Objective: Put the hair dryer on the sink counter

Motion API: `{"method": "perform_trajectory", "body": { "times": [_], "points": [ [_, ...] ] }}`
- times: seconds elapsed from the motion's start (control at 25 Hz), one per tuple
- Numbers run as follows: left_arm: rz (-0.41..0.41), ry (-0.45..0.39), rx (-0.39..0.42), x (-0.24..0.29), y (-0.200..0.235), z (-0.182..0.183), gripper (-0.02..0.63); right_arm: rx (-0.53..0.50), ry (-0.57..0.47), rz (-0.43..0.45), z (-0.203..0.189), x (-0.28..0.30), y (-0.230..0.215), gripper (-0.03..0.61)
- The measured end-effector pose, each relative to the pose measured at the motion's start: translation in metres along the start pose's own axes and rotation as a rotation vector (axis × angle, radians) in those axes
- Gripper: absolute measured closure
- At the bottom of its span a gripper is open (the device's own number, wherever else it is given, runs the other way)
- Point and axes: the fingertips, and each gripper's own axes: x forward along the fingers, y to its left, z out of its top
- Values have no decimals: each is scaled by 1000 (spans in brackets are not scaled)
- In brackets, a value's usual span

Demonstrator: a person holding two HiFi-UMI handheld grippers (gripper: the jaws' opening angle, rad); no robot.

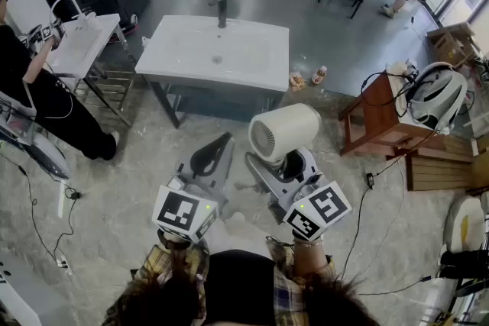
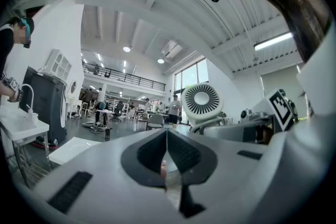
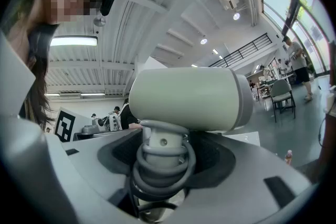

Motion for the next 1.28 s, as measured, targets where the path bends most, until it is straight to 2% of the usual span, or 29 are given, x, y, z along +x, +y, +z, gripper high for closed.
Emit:
{"method": "perform_trajectory", "body": {
  "times": [0.16, 0.36, 0.6, 1.0, 1.28],
  "points": [
    [28, 12, -57, -3, -5, 1, 595, -16, -2, 2, -5, -6, 4, 296],
    [22, -25, 19, -1, -13, 3, 595, -11, -6, -7, -4, -20, -5, 296],
    [67, -2, -15, -1, -10, 8, 595, 11, -25, -5, -3, -21, -15, 296],
    [65, -10, -17, 30, 29, 7, 595, 18, -12, -13, -1, 18, -41, 296],
    [30, -27, -12, 77, 82, 12, 595, -1, 9, -44, 7, 78, -74, 296]
  ]
}}
